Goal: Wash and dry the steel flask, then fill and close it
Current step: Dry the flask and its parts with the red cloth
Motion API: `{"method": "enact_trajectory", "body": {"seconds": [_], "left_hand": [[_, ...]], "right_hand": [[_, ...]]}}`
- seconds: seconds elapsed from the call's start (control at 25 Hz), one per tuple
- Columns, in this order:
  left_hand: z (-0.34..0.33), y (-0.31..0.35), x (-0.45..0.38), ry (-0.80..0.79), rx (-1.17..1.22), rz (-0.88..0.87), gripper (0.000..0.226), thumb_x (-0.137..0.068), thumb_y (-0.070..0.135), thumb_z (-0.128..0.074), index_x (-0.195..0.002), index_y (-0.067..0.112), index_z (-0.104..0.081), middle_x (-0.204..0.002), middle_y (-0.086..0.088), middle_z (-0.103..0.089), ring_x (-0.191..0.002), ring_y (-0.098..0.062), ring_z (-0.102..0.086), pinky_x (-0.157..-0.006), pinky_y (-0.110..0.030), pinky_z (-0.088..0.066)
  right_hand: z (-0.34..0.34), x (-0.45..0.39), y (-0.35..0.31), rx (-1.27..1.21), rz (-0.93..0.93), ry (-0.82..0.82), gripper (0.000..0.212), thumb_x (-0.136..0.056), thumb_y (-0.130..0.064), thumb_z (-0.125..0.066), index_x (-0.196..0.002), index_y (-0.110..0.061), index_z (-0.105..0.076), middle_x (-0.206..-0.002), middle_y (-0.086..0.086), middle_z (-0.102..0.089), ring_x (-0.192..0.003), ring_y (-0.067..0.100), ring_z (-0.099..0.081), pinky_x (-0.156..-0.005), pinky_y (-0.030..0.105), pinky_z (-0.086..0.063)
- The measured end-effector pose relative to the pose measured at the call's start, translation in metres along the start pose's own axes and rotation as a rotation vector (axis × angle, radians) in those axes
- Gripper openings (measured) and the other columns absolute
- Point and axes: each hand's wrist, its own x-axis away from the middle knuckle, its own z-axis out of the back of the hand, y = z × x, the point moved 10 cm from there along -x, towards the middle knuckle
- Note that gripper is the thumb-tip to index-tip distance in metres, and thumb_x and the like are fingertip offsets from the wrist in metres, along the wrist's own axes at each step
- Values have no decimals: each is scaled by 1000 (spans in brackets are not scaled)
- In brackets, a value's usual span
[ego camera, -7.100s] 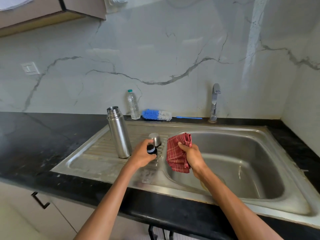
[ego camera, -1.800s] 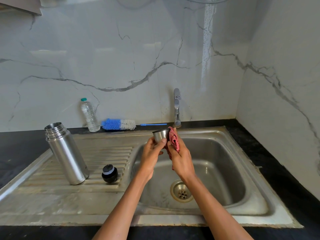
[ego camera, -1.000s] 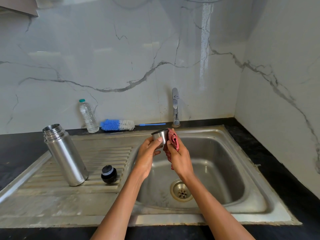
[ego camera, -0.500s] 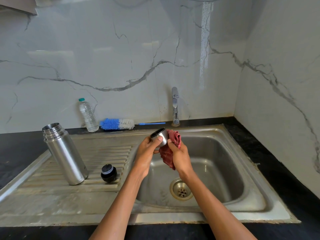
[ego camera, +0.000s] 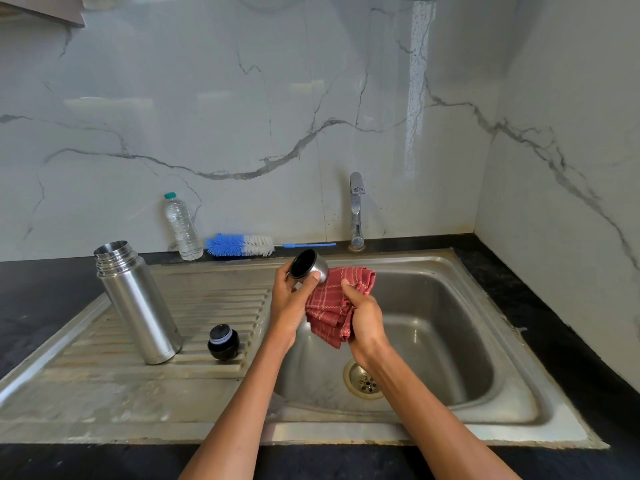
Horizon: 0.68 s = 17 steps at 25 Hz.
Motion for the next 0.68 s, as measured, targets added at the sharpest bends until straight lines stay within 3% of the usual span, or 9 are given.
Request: {"method": "enact_trajectory", "body": {"seconds": [0.16, 0.24, 0.44, 0.56, 0.68], "left_hand": [[-14, -9, 2, -132, -133, 2, 62, -77, 36, -85, -130, 23, -56, -127, -1, -70, -121, -14, -64, -96, -29, -54], [-20, -13, 5, -166, -145, 12, 73, -68, 45, -86, -130, 24, -56, -128, 0, -69, -120, -14, -65, -98, -33, -54], [-4, -7, 1, -50, -93, -4, 62, -78, 33, -86, -130, 27, -53, -130, -2, -66, -112, -22, -69, -88, -41, -61], [9, -7, -5, 6, -93, -20, 71, -68, 47, -88, -128, 28, -55, -129, 0, -67, -117, -19, -67, -93, -43, -59], [-1, -13, -3, -78, -185, -2, 58, -80, 35, -85, -128, 27, -55, -127, 5, -67, -124, -11, -61, -99, -33, -53]], "right_hand": [[16, -7, -7, -49, 81, 82, 27, -105, -25, -52, -110, -10, -74, -107, 23, -74, -97, 39, -71, -93, 51, -53], [17, -8, -4, -86, 37, 73, 30, -105, -26, -51, -109, -8, -74, -107, 24, -73, -98, 41, -69, -93, 51, -53], [7, -4, 6, 44, -45, 17, 31, -105, -27, -53, -119, -5, -70, -109, 19, -76, -102, 37, -73, -98, 55, -55], [9, -6, -1, 95, 33, 38, 29, -104, -25, -54, -117, -4, -70, -105, 21, -76, -99, 41, -73, -94, 56, -57], [15, -8, -6, 89, 85, 70, 29, -105, -26, -53, -117, -6, -71, -104, 22, -75, -96, 42, -72, -89, 52, -57]]}}
